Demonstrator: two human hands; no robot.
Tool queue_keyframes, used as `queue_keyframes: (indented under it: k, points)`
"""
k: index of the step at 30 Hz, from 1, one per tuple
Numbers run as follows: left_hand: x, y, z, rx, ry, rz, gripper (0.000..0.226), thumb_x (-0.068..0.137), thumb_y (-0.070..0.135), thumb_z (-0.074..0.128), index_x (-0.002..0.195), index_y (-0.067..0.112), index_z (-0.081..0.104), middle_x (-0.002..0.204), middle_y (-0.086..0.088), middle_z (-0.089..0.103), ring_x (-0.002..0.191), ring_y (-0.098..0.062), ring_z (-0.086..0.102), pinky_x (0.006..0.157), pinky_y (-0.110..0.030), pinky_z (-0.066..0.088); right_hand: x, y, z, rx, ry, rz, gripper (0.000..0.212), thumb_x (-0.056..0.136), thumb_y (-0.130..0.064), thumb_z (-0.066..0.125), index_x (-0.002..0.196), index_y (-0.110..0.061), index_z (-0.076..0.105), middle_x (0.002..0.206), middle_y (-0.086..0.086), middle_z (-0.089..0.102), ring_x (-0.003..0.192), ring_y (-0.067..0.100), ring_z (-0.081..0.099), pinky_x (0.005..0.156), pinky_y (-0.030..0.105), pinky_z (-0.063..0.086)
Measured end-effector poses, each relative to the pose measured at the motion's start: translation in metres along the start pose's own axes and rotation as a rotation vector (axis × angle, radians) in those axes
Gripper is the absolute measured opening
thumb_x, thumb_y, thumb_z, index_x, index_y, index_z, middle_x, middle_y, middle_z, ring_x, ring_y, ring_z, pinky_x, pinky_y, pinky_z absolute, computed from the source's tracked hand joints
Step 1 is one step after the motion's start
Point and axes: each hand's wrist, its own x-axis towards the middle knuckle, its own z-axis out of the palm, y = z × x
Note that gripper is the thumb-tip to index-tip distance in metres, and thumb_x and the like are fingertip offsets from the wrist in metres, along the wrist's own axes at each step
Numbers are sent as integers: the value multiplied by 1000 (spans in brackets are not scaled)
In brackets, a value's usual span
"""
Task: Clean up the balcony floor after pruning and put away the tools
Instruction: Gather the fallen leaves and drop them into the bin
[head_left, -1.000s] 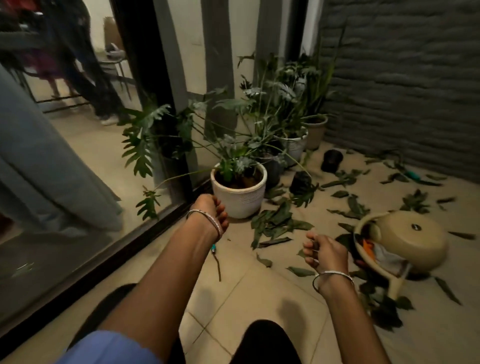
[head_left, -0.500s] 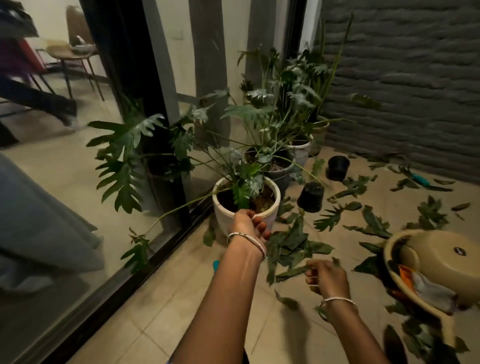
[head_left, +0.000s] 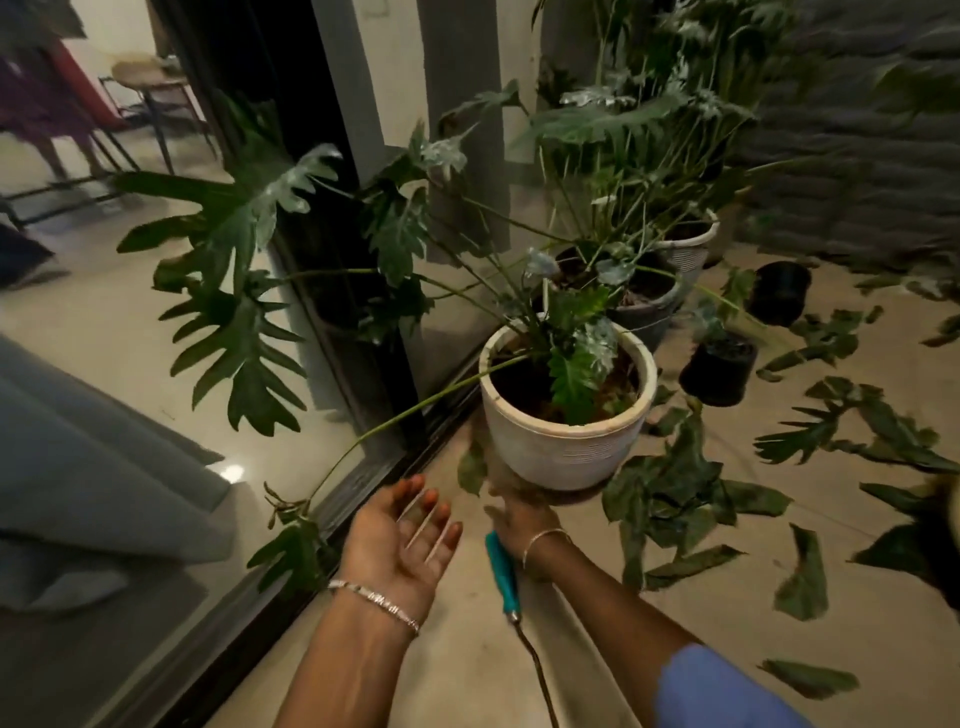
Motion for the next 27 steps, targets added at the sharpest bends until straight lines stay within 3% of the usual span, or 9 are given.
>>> queue_keyframes:
  k: [4,9,12,15,19,21,23,25,27]
  points:
    - [38,-16,-34,-54,93,-33,21,98,25,48,93,13,64,90,-5,62,83,-21,57,85,-39,45,47,-13,20,-223,-12,-94,55,88,-31,60,140,-32,42,145,15,41,128,37,42,109,38,36]
    - [82,-63,-63,-86,130,-272,24,96,27,49,98,13,69,88,-4,64,80,-21,58,68,-37,46,78,-7,49,-379,-102,-107,55,94,-45,50,145,-50,33,162,12,14,146,39,14,118,46,9]
    - [102,-71,-71,-90,117,-228,22,97,25,48,96,14,67,90,-4,64,80,-20,58,68,-36,47,80,-7,60,-433,30,-146,47,96,-39,47,143,-34,43,156,7,31,141,35,25,111,49,20]
    - [114,-74,-73,-109,88,-179,20,97,23,49,99,14,66,89,-4,63,80,-19,58,71,-35,48,72,-3,70,-391,118,-193,30,92,-26,49,119,-17,59,128,9,59,124,32,47,97,40,36]
    - [123,-86,-70,-93,78,-181,21,97,24,49,101,13,67,90,-5,63,82,-20,58,74,-37,47,64,13,77,-264,232,-281,19,83,-18,53,97,-16,66,101,10,64,99,31,59,82,37,48]
    - [128,-92,-69,-78,92,-176,21,98,24,49,100,13,67,89,-5,64,81,-20,58,71,-36,47,68,14,80,-167,303,-309,26,82,-16,57,107,-18,64,111,11,59,100,33,56,83,38,50]
    - [132,-95,-70,-72,96,-153,21,98,24,48,101,14,67,88,-4,64,80,-20,58,70,-35,47,72,4,78,-165,296,-319,43,86,-20,58,128,-27,54,135,15,48,116,36,50,96,43,47]
    - [133,-94,-74,-70,99,-122,23,99,25,46,102,14,66,92,-5,64,84,-21,59,71,-36,48,79,-7,75,-200,177,-292,53,92,-28,56,142,-40,42,156,17,26,137,38,32,111,47,32]
    - [134,-90,-78,-69,98,-90,26,100,26,44,104,14,66,97,-6,64,90,-21,59,72,-36,47,89,-15,73,-307,94,-255,51,96,-35,50,144,-46,38,161,17,14,146,38,16,114,50,20]
